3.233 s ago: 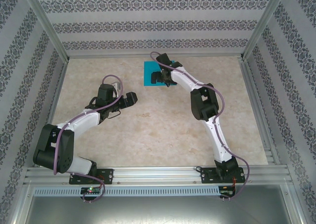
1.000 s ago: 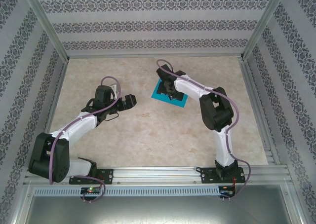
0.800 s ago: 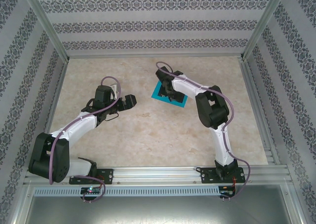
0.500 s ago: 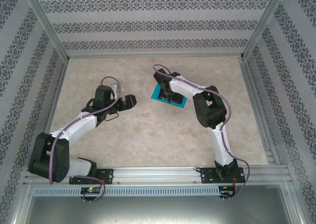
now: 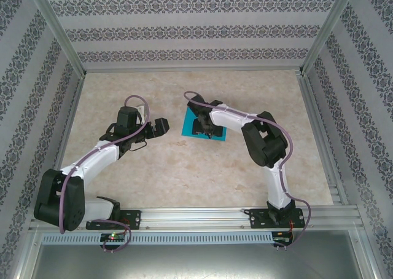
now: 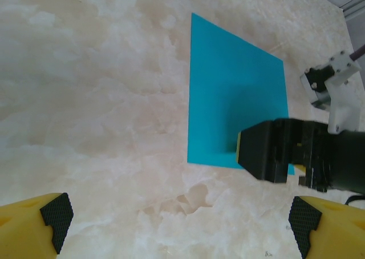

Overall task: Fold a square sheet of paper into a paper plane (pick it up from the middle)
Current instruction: Move the square sheet of paper to the center of the table.

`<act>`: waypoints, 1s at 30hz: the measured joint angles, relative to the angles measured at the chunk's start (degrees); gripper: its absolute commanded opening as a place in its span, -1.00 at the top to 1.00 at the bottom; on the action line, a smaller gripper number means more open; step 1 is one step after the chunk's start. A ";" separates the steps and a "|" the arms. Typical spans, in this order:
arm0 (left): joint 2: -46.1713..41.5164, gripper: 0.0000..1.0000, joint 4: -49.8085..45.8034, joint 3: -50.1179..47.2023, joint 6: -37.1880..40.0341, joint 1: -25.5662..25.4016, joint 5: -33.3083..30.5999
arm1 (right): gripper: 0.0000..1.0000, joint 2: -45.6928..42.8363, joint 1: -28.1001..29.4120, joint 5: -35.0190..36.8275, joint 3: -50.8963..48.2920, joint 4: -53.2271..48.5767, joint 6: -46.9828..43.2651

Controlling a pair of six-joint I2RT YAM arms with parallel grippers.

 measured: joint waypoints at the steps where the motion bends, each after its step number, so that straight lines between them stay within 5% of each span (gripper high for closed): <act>1: -0.24 -1.00 -0.07 -0.04 0.00 0.00 -0.07 | -0.63 -0.70 0.48 -0.20 -1.11 0.33 -0.52; 15: -4.92 -1.00 -4.04 -1.77 0.07 0.00 -0.24 | -0.65 -9.99 10.51 -1.36 -15.47 6.97 -4.52; 30: -13.16 -1.00 -10.25 -5.11 0.24 0.00 -0.13 | -0.73 -19.28 13.99 -2.91 -21.90 4.24 2.43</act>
